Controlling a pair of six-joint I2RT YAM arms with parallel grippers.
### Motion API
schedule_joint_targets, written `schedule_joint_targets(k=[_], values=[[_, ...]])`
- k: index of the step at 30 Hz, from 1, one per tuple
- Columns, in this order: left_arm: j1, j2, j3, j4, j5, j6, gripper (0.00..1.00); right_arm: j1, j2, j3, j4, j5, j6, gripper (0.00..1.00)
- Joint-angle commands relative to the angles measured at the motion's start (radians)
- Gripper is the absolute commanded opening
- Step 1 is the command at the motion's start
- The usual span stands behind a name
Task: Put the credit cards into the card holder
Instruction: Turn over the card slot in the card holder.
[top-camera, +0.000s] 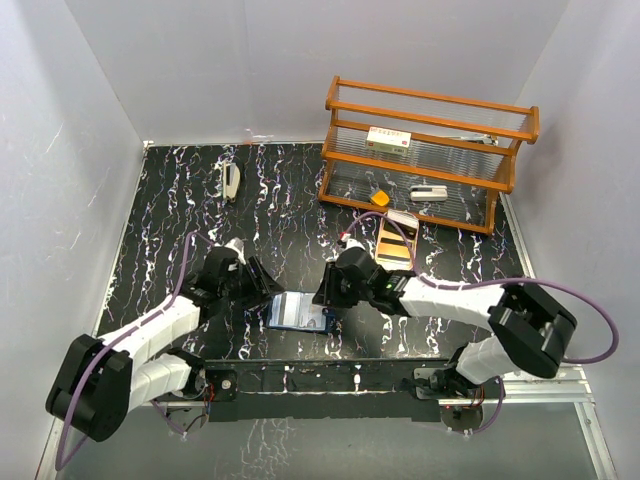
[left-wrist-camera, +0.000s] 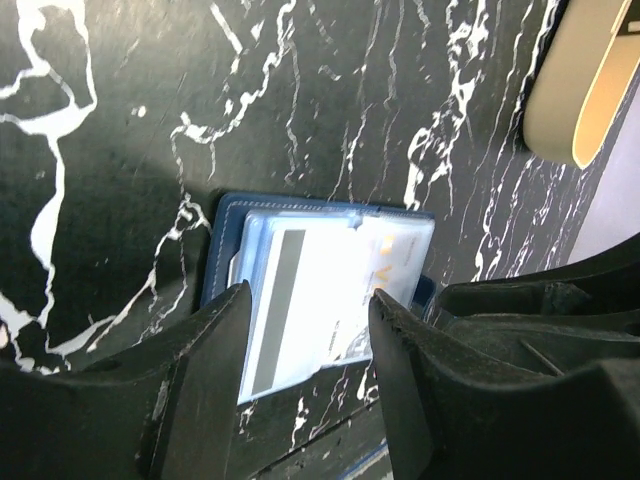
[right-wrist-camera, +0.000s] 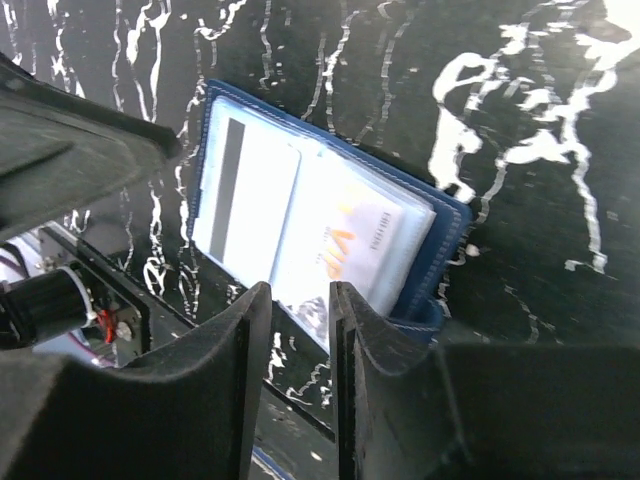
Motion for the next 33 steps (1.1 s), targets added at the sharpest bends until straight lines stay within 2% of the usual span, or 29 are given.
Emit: schedule_joint_targets(k=[1, 9, 22, 28, 33], values=[[0.038, -0.033, -0.035, 0.022, 0.134, -0.02, 0.5, 0.028, 0.07, 0.091, 0.12, -0.053, 0.027, 0.25], [0.119, -0.044, -0.103, 0.059, 0.2, -0.054, 0.52, 0.066, 0.216, 0.242, 0.022, -0.031, 0.011, 0.23], [0.191, -0.075, -0.127, 0.062, 0.232, -0.073, 0.52, 0.094, 0.327, 0.32, -0.103, 0.036, -0.028, 0.18], [0.195, -0.059, -0.139, 0.111, 0.277, -0.086, 0.53, 0.118, 0.415, 0.374, -0.225, 0.111, -0.068, 0.04], [0.196, -0.031, -0.142, 0.169, 0.322, -0.093, 0.53, 0.133, 0.446, 0.389, -0.261, 0.144, -0.075, 0.0]])
